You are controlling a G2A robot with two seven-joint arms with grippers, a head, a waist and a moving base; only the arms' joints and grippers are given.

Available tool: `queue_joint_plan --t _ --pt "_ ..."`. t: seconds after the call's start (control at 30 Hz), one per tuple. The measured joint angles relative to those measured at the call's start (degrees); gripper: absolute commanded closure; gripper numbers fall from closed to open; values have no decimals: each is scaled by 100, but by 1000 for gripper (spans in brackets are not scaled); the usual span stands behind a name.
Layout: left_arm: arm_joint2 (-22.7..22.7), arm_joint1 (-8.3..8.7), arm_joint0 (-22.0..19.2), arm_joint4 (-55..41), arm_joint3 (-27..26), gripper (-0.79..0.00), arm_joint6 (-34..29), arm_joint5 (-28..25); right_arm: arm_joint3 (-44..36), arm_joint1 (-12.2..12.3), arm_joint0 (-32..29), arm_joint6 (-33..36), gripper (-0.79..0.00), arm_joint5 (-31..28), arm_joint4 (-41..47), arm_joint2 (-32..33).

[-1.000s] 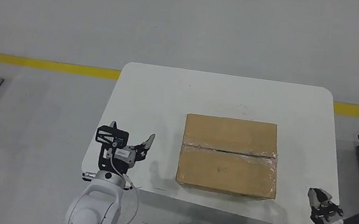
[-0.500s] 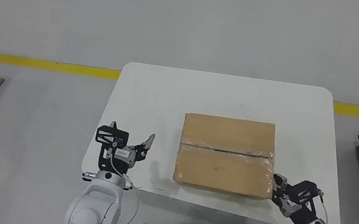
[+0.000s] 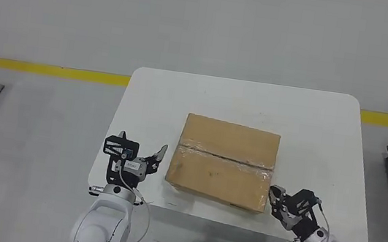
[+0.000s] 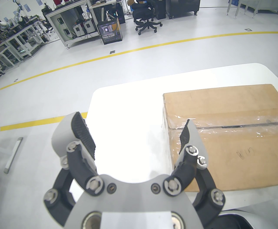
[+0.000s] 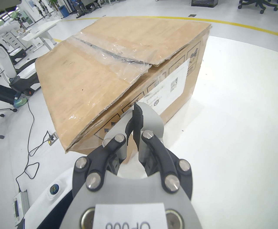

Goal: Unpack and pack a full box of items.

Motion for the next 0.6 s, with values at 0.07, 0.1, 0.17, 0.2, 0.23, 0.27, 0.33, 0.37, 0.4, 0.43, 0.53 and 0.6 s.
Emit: queue_joint_plan --t 0.07,0.1,0.17,0.2,0.23,0.27,0.33,0.37,0.4,0.43,0.53,0.6 --pt "0 0 0 0 0 -785 0 0 -10 0 7 -20 0 16 33 21" --pt "0 0 0 0 0 -785 0 0 -32 3 -29 -107 0 79 82 104" --pt "0 0 0 0 0 -785 0 0 -96 14 -173 -342 0 286 159 346" --pt "0 0 0 0 0 -785 0 0 -174 21 -329 -535 0 494 219 567" --pt "0 0 0 0 0 -785 0 0 -236 24 -473 -680 0 672 285 760" --pt "0 0 0 0 0 -785 0 0 -302 25 -629 -798 0 879 368 969" --pt "0 0 0 0 0 -785 0 0 -411 16 -1010 -862 0 1452 626 1455" --pt "0 0 0 0 0 -785 0 0 -500 10 -1157 -805 0 1695 748 1636" --pt "0 0 0 0 0 -785 0 0 -659 4 -1334 -721 0 1947 894 1844" --pt "0 0 0 0 0 -785 0 0 -770 0 -1458 -672 0 2067 974 1978" --pt "0 0 0 0 0 -785 0 0 -989 -6 -1788 -621 0 2115 1063 2293" --pt "0 0 0 0 0 -785 0 0 -1016 -5 -1846 -622 0 2033 1048 2338"
